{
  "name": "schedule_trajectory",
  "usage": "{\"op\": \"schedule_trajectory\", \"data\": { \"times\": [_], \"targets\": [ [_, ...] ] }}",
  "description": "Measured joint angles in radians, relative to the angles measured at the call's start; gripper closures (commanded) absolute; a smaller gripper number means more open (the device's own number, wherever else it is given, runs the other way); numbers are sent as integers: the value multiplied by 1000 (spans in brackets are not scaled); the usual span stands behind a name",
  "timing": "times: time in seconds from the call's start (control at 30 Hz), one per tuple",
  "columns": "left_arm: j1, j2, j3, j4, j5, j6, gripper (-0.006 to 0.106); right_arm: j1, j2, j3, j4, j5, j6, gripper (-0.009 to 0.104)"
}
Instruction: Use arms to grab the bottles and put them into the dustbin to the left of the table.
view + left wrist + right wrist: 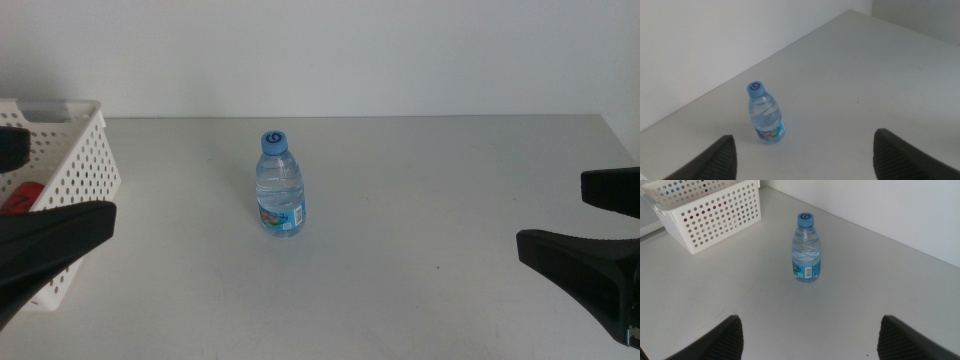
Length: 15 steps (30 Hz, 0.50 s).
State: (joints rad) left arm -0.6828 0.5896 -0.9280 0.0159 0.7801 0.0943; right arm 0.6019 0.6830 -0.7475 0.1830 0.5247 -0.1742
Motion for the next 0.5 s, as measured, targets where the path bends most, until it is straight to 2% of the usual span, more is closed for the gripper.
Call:
{"op": "schedule_trajectory", "data": {
  "times": [0.1, 0.27, 0.5],
  "targets": [
    [0, 0, 0, 21, -11, 0, 7, 0, 0, 0, 0, 0, 0, 23],
    [0, 19, 35, 113, -145, -12, 7, 0, 0, 0, 0, 0, 0, 23],
    [0, 86, 194, 124, -548, -53, 7, 0, 0, 0, 0, 0, 0, 23]
  ]
}}
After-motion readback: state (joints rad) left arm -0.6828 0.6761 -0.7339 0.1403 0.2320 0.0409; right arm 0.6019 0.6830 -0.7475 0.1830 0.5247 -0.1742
